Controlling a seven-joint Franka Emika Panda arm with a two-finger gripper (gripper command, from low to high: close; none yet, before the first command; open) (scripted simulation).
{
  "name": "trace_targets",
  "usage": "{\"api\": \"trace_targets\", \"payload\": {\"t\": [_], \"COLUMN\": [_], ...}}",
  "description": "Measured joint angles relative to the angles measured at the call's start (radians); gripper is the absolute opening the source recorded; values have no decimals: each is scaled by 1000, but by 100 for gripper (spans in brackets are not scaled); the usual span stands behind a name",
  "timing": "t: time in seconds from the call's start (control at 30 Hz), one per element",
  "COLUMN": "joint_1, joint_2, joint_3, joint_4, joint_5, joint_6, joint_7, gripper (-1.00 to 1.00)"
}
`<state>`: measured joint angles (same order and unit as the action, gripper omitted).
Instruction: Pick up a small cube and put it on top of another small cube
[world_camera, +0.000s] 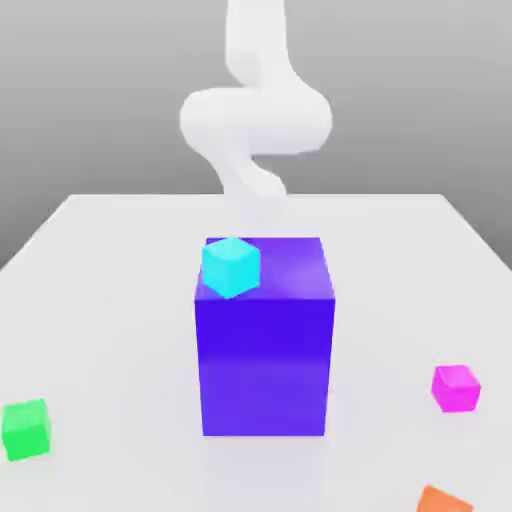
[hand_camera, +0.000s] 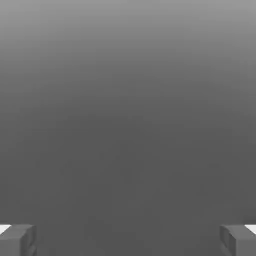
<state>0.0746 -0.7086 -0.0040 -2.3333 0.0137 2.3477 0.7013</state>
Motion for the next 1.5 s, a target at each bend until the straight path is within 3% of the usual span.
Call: {"api": "trace_targets", "payload": {"t": [0.53, 0.77, 0.93, 0.97, 1.2, 1.4, 1.5], "joint_1": [389, 517, 572, 582, 586, 550, 478], "joint_2": [586, 840, 1022, 1056, 1065, 888, 887], "joint_3": [84, 138, 83, 71, 67, 111, 39], "joint_4": [-213, -301, -280, -273, -272, -298, -249], "joint_5": [63, -57, -129, -136, -138, -75, -38], "joint_6": [305, 441, 577, 605, 610, 457, 393], "joint_7": [-618, -773, -746, -741, -740, -785, -762], "gripper": [0, 0, 0, -100, -100, -100, -100]}}
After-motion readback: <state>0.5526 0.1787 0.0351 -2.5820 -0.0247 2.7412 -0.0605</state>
